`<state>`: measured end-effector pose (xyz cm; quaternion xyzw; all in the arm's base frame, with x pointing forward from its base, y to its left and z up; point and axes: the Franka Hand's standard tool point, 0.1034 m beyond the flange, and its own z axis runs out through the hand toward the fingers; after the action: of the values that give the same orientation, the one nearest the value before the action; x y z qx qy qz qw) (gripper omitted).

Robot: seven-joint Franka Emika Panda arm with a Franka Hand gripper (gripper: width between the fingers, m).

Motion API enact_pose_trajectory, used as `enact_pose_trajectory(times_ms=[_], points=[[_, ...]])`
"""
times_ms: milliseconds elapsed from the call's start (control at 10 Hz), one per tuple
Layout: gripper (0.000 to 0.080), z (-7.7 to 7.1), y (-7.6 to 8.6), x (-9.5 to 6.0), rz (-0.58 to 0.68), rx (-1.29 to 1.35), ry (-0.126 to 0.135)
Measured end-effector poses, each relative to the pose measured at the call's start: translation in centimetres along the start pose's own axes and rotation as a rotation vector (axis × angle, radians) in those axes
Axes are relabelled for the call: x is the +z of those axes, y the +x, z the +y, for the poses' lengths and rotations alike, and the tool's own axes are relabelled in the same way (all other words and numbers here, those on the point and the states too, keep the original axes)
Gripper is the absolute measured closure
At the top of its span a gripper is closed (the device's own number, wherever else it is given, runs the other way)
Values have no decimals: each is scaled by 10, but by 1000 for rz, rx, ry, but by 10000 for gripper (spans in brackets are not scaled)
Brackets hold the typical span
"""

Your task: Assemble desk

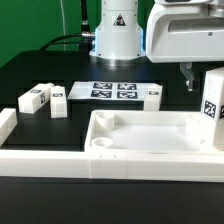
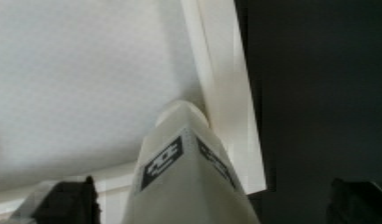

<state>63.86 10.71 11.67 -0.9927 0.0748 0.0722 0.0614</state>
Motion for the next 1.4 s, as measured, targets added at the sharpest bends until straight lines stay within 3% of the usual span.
enact_pose_trajectory(times_ms=[600,900,1100,1400], points=[[150,9,2,1,2,-586,-27],[165,11,2,0,-2,-618,-27],[514,12,2,0,-2,-618,-28],[509,12,2,0,-1,-599,-27]])
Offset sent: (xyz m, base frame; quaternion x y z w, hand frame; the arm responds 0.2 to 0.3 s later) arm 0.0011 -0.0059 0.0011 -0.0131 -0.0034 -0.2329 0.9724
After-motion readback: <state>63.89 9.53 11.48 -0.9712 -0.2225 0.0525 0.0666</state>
